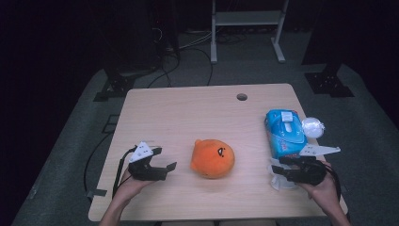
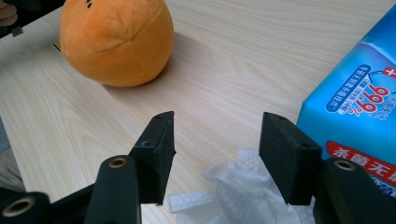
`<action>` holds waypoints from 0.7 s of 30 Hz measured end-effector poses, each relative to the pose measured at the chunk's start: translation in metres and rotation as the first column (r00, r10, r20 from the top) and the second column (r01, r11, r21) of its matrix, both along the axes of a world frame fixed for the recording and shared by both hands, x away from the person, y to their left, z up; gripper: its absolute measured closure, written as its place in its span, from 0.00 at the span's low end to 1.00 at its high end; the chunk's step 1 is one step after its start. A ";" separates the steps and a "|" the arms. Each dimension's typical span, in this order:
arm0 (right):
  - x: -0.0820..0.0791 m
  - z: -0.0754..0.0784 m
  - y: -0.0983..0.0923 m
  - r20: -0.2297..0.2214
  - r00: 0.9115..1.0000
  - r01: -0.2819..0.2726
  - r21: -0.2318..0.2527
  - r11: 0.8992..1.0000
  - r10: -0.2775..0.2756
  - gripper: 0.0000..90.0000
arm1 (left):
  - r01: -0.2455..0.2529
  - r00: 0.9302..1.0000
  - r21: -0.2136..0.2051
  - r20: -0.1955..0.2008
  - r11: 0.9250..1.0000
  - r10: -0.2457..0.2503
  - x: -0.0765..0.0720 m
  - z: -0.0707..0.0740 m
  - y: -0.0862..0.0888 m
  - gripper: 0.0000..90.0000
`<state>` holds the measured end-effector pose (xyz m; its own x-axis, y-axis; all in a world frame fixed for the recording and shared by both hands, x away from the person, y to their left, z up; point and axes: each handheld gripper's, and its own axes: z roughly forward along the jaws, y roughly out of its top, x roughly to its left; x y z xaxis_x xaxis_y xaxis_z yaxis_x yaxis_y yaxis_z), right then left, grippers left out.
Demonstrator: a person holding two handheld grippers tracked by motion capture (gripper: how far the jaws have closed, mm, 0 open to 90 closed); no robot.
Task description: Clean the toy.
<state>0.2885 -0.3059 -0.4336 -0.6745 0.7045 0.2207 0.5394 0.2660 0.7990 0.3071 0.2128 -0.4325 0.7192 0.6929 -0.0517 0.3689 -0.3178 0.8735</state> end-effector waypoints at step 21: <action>-0.004 -0.005 -0.001 0.002 1.000 0.003 0.010 1.000 -0.003 0.48 | -0.048 0.999 0.035 -0.015 0.998 0.048 -0.005 -0.017 0.015 0.13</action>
